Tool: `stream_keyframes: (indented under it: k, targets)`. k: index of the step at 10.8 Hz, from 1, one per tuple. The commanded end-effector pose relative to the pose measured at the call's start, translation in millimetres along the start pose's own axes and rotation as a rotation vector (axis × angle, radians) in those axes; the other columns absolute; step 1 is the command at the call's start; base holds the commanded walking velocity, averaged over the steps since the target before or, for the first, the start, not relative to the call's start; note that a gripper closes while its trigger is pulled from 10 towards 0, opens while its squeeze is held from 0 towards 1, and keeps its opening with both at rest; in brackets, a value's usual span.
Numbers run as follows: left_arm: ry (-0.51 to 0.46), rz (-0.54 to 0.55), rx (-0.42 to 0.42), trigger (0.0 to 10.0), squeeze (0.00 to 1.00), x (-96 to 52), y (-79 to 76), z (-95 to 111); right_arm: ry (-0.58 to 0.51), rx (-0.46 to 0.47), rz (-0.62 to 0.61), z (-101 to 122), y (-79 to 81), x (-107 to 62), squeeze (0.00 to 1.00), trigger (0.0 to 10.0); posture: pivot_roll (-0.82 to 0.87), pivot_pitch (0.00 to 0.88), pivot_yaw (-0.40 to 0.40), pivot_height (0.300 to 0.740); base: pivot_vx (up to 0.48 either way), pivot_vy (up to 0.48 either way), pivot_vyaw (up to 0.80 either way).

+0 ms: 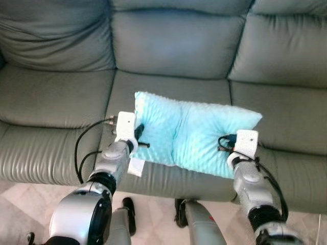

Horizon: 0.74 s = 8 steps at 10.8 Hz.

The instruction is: Move the pillow to the sofa

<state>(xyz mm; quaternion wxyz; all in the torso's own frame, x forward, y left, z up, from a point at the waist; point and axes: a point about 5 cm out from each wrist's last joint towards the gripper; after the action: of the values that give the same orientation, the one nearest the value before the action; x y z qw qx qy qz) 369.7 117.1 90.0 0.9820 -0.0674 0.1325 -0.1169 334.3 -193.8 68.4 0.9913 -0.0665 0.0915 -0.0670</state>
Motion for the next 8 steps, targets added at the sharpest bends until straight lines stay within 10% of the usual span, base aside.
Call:
stream_keyframes:
  k: [1, 8]
  targets:
    - [0.008, 0.030, -0.004, 10.0, 0.00, -1.9, 4.4, -4.5, 0.020, 0.012, -0.028, -9.3, -7.5, -2.3, 0.00, 10.0, -0.17, 0.469, 0.022, 0.740, 0.000, 0.000, 0.00]
    - [-0.042, 0.171, 0.043, 10.0, 0.00, -4.4, 23.6, 5.5, 0.001, 0.001, 0.027, -4.1, -9.2, 6.2, 0.00, 10.0, -0.15, 0.480, 0.028, 0.740, 0.000, 0.000, 0.00]
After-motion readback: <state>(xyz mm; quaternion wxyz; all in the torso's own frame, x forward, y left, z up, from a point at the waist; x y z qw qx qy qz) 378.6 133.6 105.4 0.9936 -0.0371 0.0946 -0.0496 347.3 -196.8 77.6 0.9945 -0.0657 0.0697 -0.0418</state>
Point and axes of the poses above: a point about 5 cm out from each wrist's last joint towards the gripper, its own x axis pointing out of the wrist towards the gripper, its own z axis along the axis of the wrist's last joint, y = z × x, and after that the axes turned 6 degrees about -x, right-handed
